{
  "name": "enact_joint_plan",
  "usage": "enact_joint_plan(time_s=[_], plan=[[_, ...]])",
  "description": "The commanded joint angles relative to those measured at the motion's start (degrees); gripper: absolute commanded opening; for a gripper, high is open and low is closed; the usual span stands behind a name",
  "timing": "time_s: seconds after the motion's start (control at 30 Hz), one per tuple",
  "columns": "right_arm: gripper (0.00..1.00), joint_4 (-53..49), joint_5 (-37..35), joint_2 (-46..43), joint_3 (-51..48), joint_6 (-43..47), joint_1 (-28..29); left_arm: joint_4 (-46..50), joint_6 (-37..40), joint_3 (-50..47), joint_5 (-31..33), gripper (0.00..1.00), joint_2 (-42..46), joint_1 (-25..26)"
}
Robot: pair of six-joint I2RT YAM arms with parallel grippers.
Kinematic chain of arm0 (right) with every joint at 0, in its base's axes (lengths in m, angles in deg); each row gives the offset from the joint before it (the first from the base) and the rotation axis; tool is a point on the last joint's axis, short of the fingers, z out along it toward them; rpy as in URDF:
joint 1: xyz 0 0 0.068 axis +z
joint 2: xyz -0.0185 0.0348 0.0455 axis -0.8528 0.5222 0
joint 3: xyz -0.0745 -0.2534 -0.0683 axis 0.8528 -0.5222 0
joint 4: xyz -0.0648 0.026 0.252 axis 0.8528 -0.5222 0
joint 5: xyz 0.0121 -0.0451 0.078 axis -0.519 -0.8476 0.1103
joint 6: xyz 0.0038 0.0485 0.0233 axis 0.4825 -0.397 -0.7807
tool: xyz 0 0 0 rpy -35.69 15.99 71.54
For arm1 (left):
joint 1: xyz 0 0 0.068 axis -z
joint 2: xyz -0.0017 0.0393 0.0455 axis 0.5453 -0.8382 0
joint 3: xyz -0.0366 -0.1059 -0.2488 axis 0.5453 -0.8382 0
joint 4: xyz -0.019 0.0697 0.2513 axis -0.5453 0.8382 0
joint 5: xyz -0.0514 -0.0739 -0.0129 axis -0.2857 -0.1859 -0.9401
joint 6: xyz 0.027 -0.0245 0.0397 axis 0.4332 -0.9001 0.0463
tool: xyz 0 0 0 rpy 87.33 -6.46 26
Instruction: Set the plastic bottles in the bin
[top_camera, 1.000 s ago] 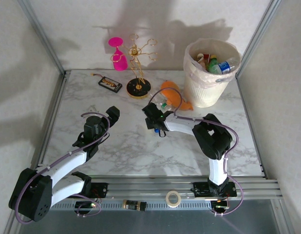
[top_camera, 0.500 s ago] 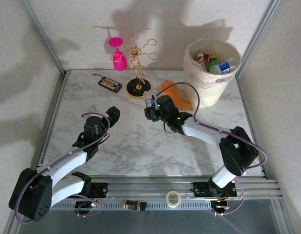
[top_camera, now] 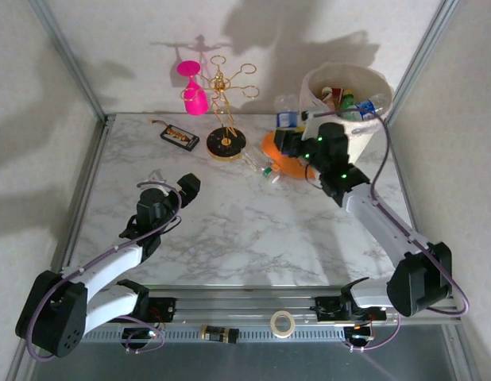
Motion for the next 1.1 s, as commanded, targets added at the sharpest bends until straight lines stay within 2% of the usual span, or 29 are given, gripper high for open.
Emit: enact_joint_plan(time_s=[0.0,0.07,0.27,0.47,0.73,1.07], plan=[[0.45,-2.8,-2.7,-2.9,5.4,2.7,-3.1,-3.2,0.8,0.1,-3.0,1.00,-1.0,-0.3],[0.45,-3.9,-5.7,-3.3,6.9,3.5,-5.2,-4.4,0.7,0.0,-4.5,1.00,-1.8,-0.3],[0.45,-2.1,-8.8,-2.6,9.4,3.5,-13.1,-4.8,0.5,0.7,-6.9,1.00,-4.5,-0.2],[0.45,-4.8,-7.1,5.7,17.2,1.1,-21.0,-4.0,0.9,1.5,-9.3,1.00,-6.0,-0.2],[0.45,-9.5,-6.1,17.2,28.7,-0.1,-24.3,-1.1,1.1,2.1,-9.4,1.00,-6.2,-0.1],[0.51,-9.6,-5.8,25.4,31.3,-2.3,-25.8,0.6,1.3,3.1,-9.4,1.00,-6.2,-0.2]])
